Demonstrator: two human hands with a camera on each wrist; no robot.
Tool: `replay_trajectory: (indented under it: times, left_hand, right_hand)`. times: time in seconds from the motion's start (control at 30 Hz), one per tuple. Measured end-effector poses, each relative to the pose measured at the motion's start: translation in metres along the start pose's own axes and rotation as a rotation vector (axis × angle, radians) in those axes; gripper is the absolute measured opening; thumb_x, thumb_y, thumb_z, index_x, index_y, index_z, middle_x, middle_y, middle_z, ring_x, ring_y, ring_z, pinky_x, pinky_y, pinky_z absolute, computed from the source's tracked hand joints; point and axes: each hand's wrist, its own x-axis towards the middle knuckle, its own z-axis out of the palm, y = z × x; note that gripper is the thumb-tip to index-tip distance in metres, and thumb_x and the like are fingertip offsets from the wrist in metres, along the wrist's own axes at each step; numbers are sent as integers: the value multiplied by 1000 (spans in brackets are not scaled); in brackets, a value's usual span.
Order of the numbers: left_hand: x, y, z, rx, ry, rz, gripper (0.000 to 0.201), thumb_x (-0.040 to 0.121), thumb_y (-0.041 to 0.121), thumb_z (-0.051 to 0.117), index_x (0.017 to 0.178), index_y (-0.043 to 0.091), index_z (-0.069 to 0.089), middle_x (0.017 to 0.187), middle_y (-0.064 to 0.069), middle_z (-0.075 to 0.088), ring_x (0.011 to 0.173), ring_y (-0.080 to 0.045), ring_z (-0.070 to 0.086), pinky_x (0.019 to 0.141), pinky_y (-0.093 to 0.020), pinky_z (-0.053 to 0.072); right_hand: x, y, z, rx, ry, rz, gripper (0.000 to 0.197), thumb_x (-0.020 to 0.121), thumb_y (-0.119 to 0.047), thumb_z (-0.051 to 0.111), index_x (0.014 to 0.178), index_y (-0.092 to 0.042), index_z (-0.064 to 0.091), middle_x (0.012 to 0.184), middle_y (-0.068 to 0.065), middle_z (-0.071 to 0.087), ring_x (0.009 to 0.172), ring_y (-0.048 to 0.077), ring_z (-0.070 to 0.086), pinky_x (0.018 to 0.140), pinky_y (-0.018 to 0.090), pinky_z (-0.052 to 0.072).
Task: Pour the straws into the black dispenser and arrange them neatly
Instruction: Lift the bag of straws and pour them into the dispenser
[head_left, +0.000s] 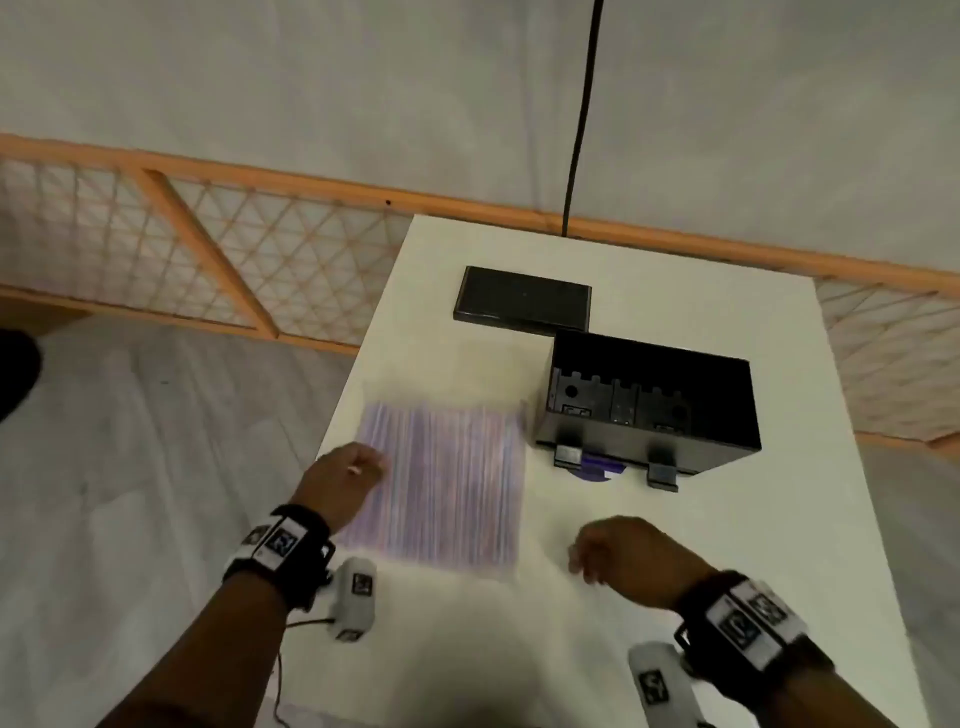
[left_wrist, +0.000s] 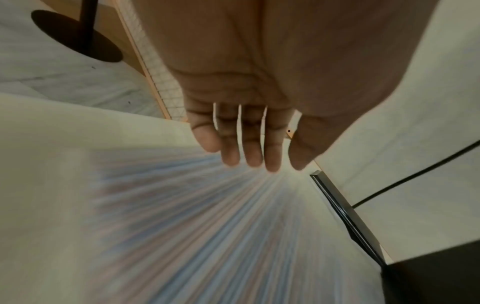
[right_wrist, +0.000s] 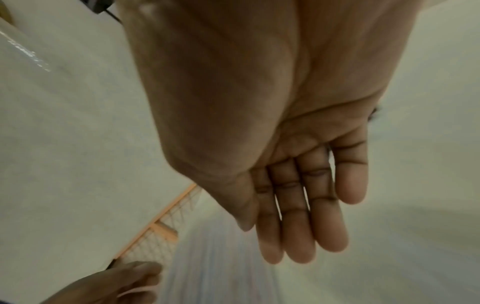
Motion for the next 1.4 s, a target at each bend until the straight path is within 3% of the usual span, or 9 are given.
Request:
replay_trajectory:
  times: [0.13,0.27,0.47,0.53,0.67,0.8,1.0,1.2,1.4]
  left_hand:
    - [55,16,3,-53,206,-172,51,91,31,69,134,9,51,139,-17,50,122,-36,53,101,-40,45]
    - [89,19,7,-64,225,-343,73,91,50,61,146,8,38,148,-19,43,133,-40,43,110,-47,38]
    - [107,36,-1,-215,189,-394,62,101,48,44,135,-3,51,133,-20,58,113,-37,57,87,-35,42]
    - [102,44,-3,-291,221,-331,43,104,32,41,128,0,57,126,-19,61,112,-35,58,91,-35,44]
    - [74,48,-3,-380,316,-17,25,102,21,45,87,15,64,87,-1,62,78,-17,55,68,-23,40]
    - [40,52,-3,-583,309,225,24,103,13,45,84,11,59,82,2,61,71,-7,53,70,-20,44]
    - [13,54,-15,-864,266,492,25,104,4,41,85,6,56,80,-1,63,79,-17,59,79,-31,49]
    - [5,35,-42,-1149,267,474,22,103,11,42,86,11,57,81,-1,54,77,-14,50,75,-24,46]
    - [4,22,-43,-1395,122,445,14,99,12,49,89,12,57,80,2,58,79,-12,54,80,-23,45]
  right_hand:
    - [50,-53,-26,25,77,-64,25,97,-14,50,92,-20,73,83,-13,69,75,-2,62,77,18,50]
    - [83,-81,-32,52,46,-102,23,99,-19,51,90,-22,72,99,-5,73,92,13,67,86,31,55]
    - [126,-111,-34,-17,126,-142,23,101,-19,48,108,-24,69,110,-2,69,101,16,64,87,29,50]
    - [140,-120,-34,-39,176,-147,24,102,-22,49,122,-22,63,117,1,65,102,18,61,85,26,45]
    - [165,-143,-33,-114,326,-219,39,99,-32,56,136,-18,51,132,8,52,116,25,56,99,36,45]
    - [170,-175,-42,-238,475,-313,28,97,-47,55,113,-24,57,123,0,53,113,23,52,93,46,43]
    - [149,-194,-44,-347,319,-512,47,107,-45,38,86,-8,57,87,3,56,78,24,55,77,44,46]
    - [115,-150,-59,-386,317,-574,52,103,-56,42,85,-12,61,82,-9,54,70,16,55,65,28,37]
    - [73,-115,-81,-300,391,-585,53,93,-61,55,78,-12,68,122,-9,64,102,9,63,92,41,51]
